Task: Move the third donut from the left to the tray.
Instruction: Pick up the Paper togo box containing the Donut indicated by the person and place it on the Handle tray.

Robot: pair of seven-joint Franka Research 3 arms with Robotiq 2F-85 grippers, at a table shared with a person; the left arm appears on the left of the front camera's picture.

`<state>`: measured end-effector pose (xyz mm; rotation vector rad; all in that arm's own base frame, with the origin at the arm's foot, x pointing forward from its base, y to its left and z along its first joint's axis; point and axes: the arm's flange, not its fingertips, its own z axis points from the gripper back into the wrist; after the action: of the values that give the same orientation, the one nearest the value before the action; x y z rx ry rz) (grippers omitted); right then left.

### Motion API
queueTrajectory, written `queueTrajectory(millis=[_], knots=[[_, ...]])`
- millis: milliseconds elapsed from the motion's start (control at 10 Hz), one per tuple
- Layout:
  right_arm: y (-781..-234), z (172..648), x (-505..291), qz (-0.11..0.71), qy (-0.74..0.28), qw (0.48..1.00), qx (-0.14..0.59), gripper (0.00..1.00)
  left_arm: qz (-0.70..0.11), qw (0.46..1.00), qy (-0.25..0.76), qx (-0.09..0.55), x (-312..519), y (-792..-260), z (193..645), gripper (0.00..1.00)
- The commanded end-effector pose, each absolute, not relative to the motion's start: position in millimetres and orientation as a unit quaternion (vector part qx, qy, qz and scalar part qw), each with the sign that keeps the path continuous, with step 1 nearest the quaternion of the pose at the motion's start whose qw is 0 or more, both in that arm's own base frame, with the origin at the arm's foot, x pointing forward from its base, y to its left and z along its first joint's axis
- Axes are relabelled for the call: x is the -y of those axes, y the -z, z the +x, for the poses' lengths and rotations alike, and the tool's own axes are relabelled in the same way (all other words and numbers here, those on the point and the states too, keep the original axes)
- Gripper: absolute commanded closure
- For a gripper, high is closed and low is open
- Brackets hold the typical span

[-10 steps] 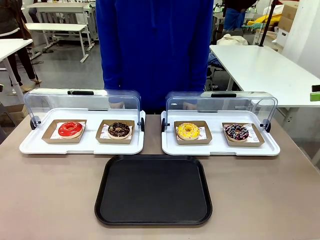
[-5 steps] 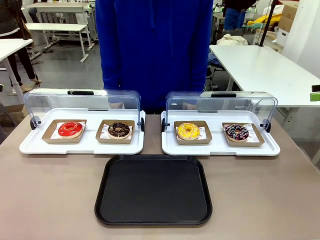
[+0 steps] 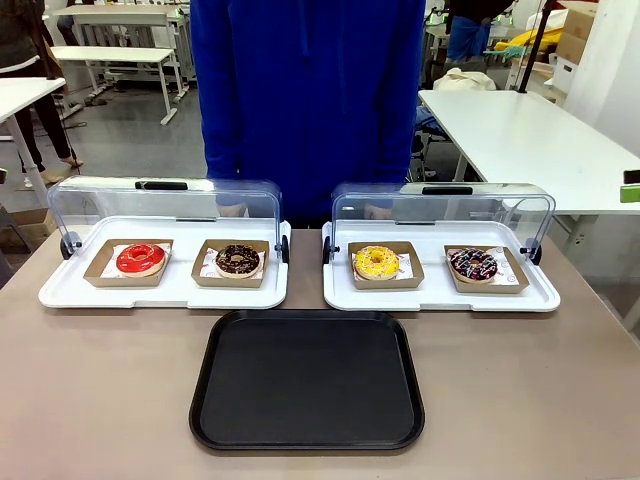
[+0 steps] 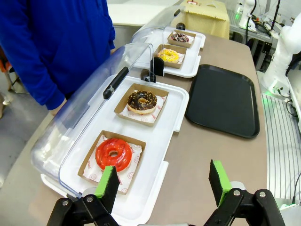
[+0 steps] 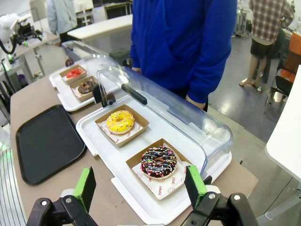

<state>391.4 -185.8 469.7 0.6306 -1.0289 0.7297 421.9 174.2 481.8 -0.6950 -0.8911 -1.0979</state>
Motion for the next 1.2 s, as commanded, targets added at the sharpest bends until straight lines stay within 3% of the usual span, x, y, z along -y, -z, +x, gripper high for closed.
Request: queueTrajectory(millis=[0,1100], knots=[[-469.4,396.4,185.2,0.287,-0.340,0.750,0.490,0.00,-0.317,0.700,0.495,0.406,-174.5,-482.1,421.6,0.00],[-469.4,396.4,185.2,0.287,-0.340,0.750,0.490,0.00,-0.317,0.700,0.495,0.406,-174.5,-482.1,421.6,0.00]])
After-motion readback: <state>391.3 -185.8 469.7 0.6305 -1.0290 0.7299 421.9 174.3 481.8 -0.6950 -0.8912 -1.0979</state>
